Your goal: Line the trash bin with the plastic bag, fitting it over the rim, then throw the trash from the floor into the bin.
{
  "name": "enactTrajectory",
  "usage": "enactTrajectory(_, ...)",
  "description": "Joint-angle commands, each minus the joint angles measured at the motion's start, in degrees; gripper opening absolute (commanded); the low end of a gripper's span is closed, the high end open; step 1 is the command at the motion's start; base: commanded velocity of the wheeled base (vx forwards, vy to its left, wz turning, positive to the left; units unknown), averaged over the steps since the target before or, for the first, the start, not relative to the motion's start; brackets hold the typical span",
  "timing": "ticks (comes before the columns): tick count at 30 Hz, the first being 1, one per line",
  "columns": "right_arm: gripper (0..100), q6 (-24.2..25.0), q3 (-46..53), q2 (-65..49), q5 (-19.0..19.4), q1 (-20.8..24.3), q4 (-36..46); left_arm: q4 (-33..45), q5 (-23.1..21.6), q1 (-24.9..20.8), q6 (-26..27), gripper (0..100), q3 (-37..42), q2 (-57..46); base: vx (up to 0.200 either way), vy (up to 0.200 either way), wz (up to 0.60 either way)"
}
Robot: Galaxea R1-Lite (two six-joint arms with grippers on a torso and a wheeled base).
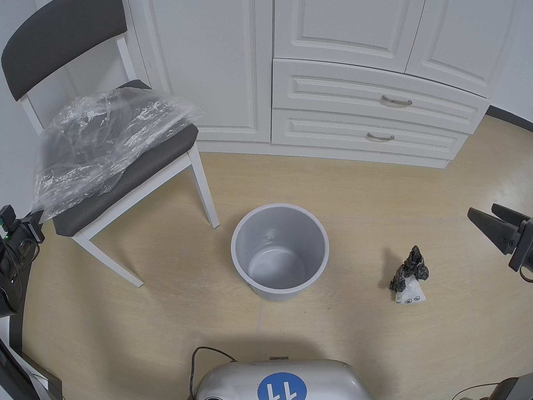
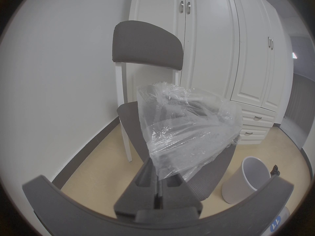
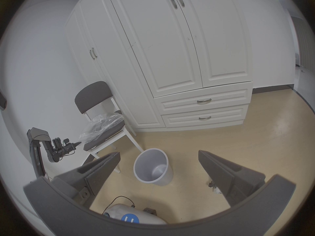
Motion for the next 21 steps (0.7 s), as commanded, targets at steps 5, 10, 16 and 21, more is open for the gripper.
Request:
enactTrajectory(5,100,-0.5,0.2,-0.3,0.3,0.1,-0.1,0.0,-0.1,-0.8,0.3,0,2.4,-3.9,0.0,0.0,0.0)
enactTrajectory(10,100,-1.2,0.7,0.0,0.3,0.6,0.0,0.0,-0.1,-3.0,0.0,0,5.0,-9.5,0.0,0.0,0.0)
enactTrajectory(16,100,-3.2,1.0,-0.1,0.3,3.4,0.0,0.1,0.0,-9.0,-0.6,0,9.8,-19.5,0.0,0.0,0.0)
enactTrajectory(21,100,-3.6,1.0,0.6,0.3,4.0,0.5,2.3,0.3,-20.2,-0.5,0,10.9,-28.2,0.0,0.0,0.0)
